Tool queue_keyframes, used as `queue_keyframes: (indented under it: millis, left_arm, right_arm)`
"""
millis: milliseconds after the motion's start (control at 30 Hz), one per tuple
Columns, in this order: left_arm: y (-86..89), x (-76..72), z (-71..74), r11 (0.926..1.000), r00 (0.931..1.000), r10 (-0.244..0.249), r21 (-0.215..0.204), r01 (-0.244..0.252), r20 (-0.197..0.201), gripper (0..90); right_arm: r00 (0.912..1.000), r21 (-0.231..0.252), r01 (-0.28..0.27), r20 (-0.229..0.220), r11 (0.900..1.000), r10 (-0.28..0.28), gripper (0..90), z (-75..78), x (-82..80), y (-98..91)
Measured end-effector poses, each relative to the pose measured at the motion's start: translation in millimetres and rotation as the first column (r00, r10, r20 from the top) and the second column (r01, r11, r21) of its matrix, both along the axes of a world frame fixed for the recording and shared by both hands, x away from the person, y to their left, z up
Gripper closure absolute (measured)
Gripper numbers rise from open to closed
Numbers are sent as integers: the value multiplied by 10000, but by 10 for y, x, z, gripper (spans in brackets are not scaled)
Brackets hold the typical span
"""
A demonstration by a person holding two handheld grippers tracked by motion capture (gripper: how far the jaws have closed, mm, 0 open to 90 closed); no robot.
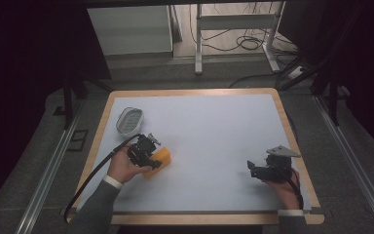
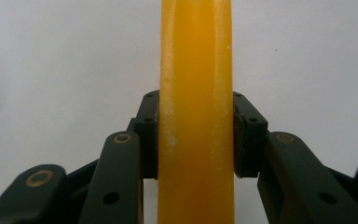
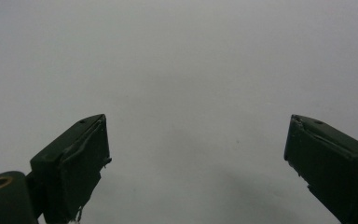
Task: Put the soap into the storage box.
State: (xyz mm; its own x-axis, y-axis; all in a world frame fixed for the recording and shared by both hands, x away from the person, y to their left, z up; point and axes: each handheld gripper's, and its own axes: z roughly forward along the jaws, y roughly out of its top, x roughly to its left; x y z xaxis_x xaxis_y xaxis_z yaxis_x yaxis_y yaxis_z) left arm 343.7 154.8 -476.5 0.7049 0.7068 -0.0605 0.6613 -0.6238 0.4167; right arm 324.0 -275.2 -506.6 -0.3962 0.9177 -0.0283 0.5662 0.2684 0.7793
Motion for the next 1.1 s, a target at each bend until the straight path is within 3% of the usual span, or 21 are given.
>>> queue_keyframes:
  millis: [200,367,467,1100]
  left_arm:
    - [82,22,88,9996,9998,168,-213,-166,109,614]
    - [239,61,251,9965,9979,544,-662,-519,365,614]
    - [316,89,328,9951,9958,763,-671,-728,510,614]
    - [465,189,417,9900,9917,1175,-853,-1128,518,614]
  right_arm:
    - [10000,-46,47,20,10000,-47,66,0,1,-5]
    - [10000,-66,71,-19,10000,-72,66,-1,0,-9]
    - [10000,-68,81,-17,9999,-81,66,-1,0,-12]
    - [9999,-155,149,-22,9998,-149,66,-12,4,-33]
